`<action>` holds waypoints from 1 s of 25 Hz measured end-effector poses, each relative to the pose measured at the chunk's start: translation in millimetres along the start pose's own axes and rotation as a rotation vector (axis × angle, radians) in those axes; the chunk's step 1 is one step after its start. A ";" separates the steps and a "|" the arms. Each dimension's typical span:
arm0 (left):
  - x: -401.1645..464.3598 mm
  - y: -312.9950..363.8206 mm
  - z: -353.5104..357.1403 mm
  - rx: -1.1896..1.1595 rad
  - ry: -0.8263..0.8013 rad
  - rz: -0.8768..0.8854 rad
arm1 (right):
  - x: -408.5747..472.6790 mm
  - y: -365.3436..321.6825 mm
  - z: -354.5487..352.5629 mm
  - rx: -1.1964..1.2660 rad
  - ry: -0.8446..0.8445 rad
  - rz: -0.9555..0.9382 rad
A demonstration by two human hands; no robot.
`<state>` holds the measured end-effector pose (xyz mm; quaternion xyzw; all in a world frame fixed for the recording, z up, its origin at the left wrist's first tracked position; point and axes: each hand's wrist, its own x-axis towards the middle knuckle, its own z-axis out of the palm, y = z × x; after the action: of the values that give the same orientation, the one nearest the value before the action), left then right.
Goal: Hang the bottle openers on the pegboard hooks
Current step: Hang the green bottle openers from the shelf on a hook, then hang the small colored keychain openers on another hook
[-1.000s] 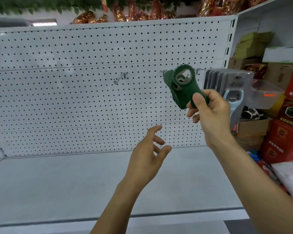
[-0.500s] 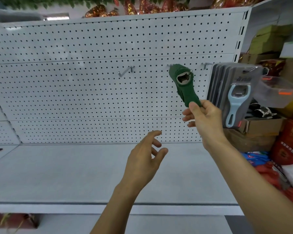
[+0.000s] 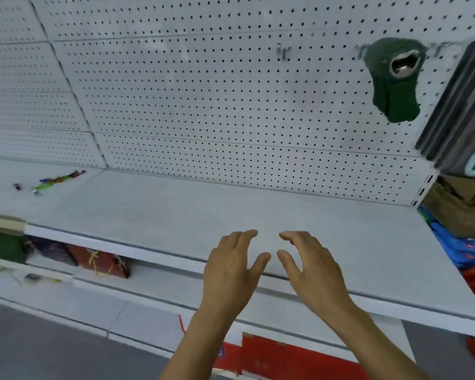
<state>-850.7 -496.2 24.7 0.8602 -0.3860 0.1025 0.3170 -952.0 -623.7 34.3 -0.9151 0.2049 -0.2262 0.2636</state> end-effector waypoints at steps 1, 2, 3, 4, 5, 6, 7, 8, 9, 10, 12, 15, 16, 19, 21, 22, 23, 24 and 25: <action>-6.0 -17.2 -1.8 0.022 -0.002 -0.024 | -0.6 -5.9 15.5 -0.017 -0.046 -0.006; -11.4 -35.1 -4.9 0.031 -0.014 -0.051 | -0.1 -13.2 31.8 -0.029 -0.082 -0.015; -15.8 -50.9 -9.2 0.035 -0.030 -0.080 | 1.2 -19.9 47.5 -0.039 -0.110 -0.024; -19.3 -66.4 -14.0 0.038 -0.049 -0.107 | 3.7 -27.4 62.9 -0.047 -0.134 -0.032; -22.7 -87.0 -21.1 0.042 -0.068 -0.137 | 8.1 -38.9 81.6 -0.052 -0.161 -0.034; -25.5 -109.8 -29.7 0.044 -0.085 -0.164 | 13.2 -52.0 101.7 -0.054 -0.181 -0.033; -28.3 -134.4 -39.7 0.048 -0.102 -0.186 | 18.2 -66.5 122.9 -0.051 -0.194 -0.035; -30.8 -160.7 -51.5 0.052 -0.114 -0.204 | 23.5 -82.9 145.3 -0.043 -0.206 -0.040; -33.3 -188.3 -64.9 0.055 -0.125 -0.224 | 28.8 -101.1 168.2 -0.035 -0.219 -0.047; -35.0 -216.4 -80.1 0.060 -0.130 -0.241 | 34.6 -120.7 191.6 -0.023 -0.232 -0.049; -36.7 -262.0 -108.4 0.072 -0.140 -0.268 | 44.5 -155.4 229.6 0.014 -0.261 -0.034; -37.2 -337.1 -157.7 0.076 -0.153 -0.320 | 65.4 -220.4 290.7 0.040 -0.272 -0.047; -36.7 -361.8 -172.9 0.077 -0.151 -0.338 | 72.9 -241.5 309.3 0.046 -0.281 -0.057; -35.6 -425.3 -209.9 0.073 -0.137 -0.386 | 95.7 -294.8 356.7 0.054 -0.341 -0.084; -32.3 -453.3 -225.3 0.050 -0.134 -0.416 | 110.5 -317.5 379.2 0.065 -0.381 -0.090; -29.1 -469.6 -232.3 0.040 -0.129 -0.432 | 120.7 -329.2 391.7 0.067 -0.402 -0.095; -25.2 -485.4 -238.3 0.030 -0.122 -0.447 | 132.1 -340.7 403.6 0.065 -0.417 -0.101; -20.0 -502.5 -243.6 0.020 -0.112 -0.461 | 145.5 -352.1 415.7 0.064 -0.427 -0.109; -14.2 -518.7 -248.7 0.009 -0.104 -0.473 | 159.8 -363.0 427.3 0.071 -0.431 -0.117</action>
<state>-465.1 -72.5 -29.6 0.9323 -0.1893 -0.0173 0.3078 -506.0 -254.1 -32.3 -0.9428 0.0822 -0.0475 0.3196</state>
